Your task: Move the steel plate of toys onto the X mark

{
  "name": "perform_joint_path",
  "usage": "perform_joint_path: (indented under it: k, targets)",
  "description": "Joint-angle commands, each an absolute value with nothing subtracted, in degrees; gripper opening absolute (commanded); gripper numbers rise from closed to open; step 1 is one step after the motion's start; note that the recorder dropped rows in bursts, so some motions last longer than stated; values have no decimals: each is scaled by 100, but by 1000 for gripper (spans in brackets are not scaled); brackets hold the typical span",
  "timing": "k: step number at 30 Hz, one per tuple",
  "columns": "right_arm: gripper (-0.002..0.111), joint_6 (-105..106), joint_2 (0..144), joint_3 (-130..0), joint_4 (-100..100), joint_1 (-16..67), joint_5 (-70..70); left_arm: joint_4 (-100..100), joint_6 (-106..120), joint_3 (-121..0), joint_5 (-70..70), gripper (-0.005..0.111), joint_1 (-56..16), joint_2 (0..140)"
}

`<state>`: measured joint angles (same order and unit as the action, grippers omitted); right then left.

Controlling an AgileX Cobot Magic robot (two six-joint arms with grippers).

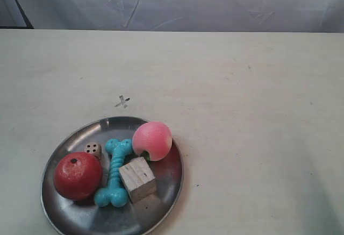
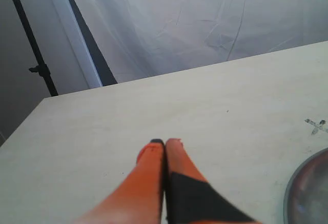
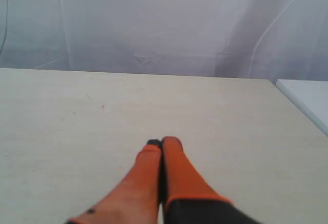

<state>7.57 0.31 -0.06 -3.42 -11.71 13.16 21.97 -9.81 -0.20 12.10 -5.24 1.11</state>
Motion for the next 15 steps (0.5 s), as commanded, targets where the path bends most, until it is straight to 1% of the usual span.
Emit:
perform_joint_path:
  k: [1,15]
  targets:
    - [0,747,0,0,-370,-1198,1311,2207,-1000,0,1193,0,-507,72]
    - [0,747,0,0,-315,-1198,1251,2207,-1000,0,1193,0,-507,72]
